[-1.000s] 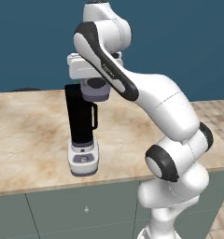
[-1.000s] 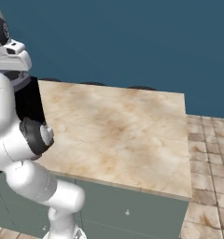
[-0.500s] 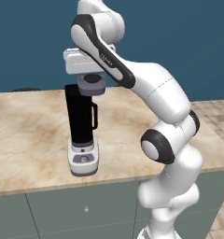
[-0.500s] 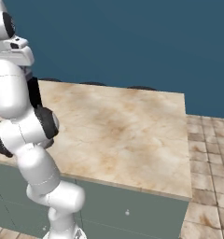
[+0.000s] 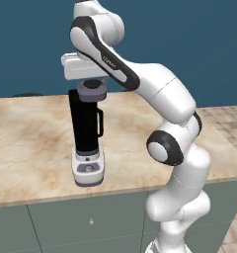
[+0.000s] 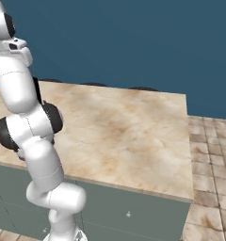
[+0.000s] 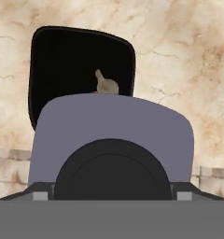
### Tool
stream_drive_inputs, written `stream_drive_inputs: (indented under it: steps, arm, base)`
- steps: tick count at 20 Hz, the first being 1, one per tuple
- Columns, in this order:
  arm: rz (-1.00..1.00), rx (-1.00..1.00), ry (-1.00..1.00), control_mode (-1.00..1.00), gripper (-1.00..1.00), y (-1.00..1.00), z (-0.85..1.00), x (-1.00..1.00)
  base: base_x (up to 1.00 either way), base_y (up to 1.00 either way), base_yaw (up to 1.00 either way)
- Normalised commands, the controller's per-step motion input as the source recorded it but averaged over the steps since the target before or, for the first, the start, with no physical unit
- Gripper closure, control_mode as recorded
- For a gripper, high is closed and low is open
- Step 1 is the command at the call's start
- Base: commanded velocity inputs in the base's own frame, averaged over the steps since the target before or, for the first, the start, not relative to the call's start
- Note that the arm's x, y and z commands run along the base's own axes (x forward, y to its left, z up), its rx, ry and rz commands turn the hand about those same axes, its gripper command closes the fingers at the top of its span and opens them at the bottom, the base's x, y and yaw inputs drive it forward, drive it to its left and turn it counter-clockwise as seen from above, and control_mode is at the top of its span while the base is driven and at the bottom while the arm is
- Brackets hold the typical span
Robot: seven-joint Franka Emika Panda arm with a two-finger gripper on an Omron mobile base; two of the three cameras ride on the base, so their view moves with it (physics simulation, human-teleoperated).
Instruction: Grab the onion and garlic from the fridge, place them in the blender, close the lid, and turn on the blender to create a marinade.
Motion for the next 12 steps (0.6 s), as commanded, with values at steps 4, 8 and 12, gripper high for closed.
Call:
stream_drive_inputs:
  steps: [4,8,12]
  arm:
    - [0.00,0.00,0.00,-1.00,1.00,0.00,-0.14,0.06]
    - [0.00,0.00,0.00,-1.00,1.00,0.00,-0.13,0.06]
    - [0.00,0.00,0.00,-1.00,1.00,0.00,-0.17,0.03]
  base:
    - [0.00,0.00,0.00]
    - [0.00,0.00,0.00]
    - [0.00,0.00,0.00]
